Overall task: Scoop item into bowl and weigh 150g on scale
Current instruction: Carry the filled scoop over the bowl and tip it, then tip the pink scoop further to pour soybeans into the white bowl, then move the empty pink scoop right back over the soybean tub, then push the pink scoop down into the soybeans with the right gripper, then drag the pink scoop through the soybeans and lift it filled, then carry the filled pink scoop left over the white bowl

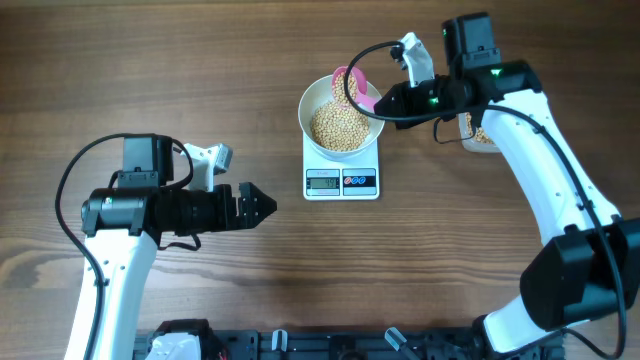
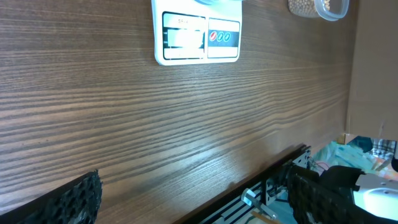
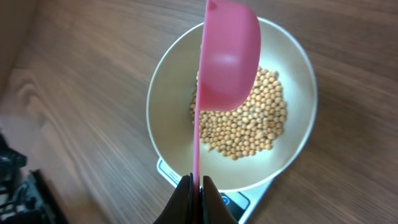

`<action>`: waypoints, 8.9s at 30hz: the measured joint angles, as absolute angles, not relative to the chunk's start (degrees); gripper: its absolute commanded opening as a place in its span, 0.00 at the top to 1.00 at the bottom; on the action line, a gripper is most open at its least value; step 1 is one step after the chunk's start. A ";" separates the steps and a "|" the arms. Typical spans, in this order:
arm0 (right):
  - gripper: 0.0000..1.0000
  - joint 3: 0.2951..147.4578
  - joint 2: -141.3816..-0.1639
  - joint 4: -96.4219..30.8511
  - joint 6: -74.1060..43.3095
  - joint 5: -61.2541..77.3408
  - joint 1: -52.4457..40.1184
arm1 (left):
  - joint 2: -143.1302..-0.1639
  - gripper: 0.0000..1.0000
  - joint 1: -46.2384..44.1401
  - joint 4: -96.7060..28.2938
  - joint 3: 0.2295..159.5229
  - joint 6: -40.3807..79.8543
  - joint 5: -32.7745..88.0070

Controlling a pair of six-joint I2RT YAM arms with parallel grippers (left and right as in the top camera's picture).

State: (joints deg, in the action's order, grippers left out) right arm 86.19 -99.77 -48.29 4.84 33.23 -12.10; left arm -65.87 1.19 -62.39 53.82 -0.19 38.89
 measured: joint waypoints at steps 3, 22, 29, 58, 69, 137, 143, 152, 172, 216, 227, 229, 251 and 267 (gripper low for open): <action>0.96 86.19 -99.00 -48.25 6.26 29.04 -12.60 | -65.87 0.00 1.19 -62.39 53.82 -0.19 38.89; 0.96 86.19 -98.87 -48.38 17.32 12.01 -19.51 | -65.87 0.00 1.19 -62.39 53.82 -0.19 38.89; 0.96 86.19 -98.87 -48.62 22.11 2.96 -24.71 | -65.87 0.00 1.19 -62.39 53.82 -0.19 38.89; 0.96 87.26 -87.50 -60.88 12.56 30.17 6.98 | -65.87 0.00 1.19 -62.41 53.82 -0.19 38.89; 0.96 85.47 -87.50 -61.60 13.39 6.00 15.77 | -65.87 0.00 1.19 -62.41 53.82 -0.19 38.89; 0.96 76.09 -96.60 -55.61 8.10 -1.61 12.40 | -65.87 0.00 1.19 -62.39 53.82 -0.19 38.89; 0.96 76.09 -96.60 -56.10 8.10 -1.61 12.03 | -65.87 0.00 1.19 -62.39 53.82 -0.19 38.89; 0.96 76.09 -96.60 -56.34 8.27 0.91 12.03 | -65.87 0.00 1.19 -62.39 53.82 -0.19 38.89; 0.96 71.70 -97.73 -53.95 8.60 14.66 11.55 | -65.87 0.00 1.19 -62.39 53.82 -0.19 38.89; 0.96 71.00 -102.98 -61.71 11.88 55.88 33.21 | -65.87 0.00 1.19 -62.39 53.82 -0.19 38.89; 0.96 71.00 -102.98 -62.11 11.77 56.88 33.21 | -65.87 0.00 1.19 -62.39 53.82 -0.19 38.89; 0.96 71.00 -102.98 -62.15 11.77 57.01 33.21 | -65.87 0.00 1.19 -62.39 53.82 -0.19 38.89; 0.96 71.00 -102.96 -63.88 14.72 72.73 32.86 | -65.87 0.00 1.19 -62.41 53.82 -0.19 38.89; 0.96 70.72 -94.26 -43.55 -1.65 75.29 9.52 | -65.87 0.00 1.19 -62.48 53.82 -0.19 38.89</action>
State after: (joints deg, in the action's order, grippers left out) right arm 70.72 -94.26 -43.55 -1.65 75.29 9.52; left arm -65.87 1.19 -62.48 53.82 -0.19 38.89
